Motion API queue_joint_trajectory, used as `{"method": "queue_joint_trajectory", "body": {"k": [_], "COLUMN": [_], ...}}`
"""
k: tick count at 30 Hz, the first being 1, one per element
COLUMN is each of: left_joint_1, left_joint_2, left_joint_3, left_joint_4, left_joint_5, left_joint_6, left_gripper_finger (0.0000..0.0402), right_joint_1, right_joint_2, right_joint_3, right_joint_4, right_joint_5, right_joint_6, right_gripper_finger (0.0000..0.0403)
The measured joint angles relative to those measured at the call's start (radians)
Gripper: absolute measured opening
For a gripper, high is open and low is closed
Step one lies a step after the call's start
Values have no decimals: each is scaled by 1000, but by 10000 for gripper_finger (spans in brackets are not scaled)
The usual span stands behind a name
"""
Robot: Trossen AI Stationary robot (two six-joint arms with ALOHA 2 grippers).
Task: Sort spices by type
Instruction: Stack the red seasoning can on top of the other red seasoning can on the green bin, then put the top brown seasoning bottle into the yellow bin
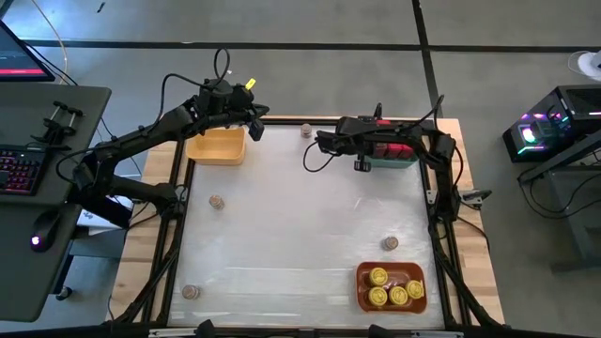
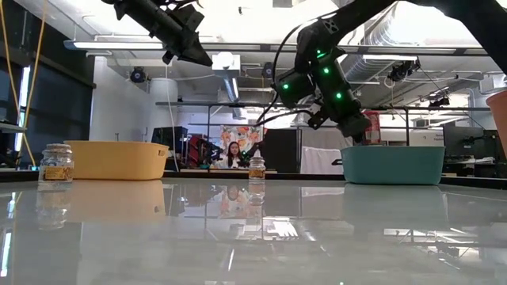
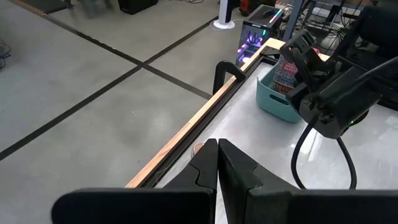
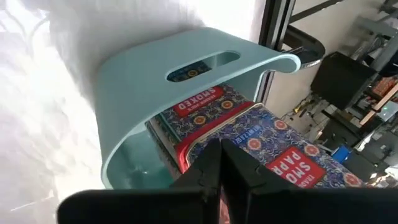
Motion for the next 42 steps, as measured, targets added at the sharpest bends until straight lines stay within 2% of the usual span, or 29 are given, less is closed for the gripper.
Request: {"method": "queue_joint_trajectory", "body": {"k": [19, 26, 34, 42], "left_joint_1": [0, 0, 0, 0], "left_joint_2": [0, 0, 0, 0], "left_joint_3": [0, 0, 0, 0], "left_joint_4": [-1, -4, -32, -32], "left_joint_5": [0, 0, -18, -45], "left_joint_6": [0, 0, 35, 43], "left_gripper_finger": [0, 0, 0, 0], "right_joint_1": [5, 5, 16, 53], "right_joint_2": [0, 0, 0, 1], "right_joint_3": [0, 0, 2, 101], "right_joint_4": [-49, -49, -42, 11], "right_joint_5": [-7, -51, -52, -119], "right_joint_6": [-11, -7, 1, -7], "right_gripper_finger": [0, 0, 0, 0]}}
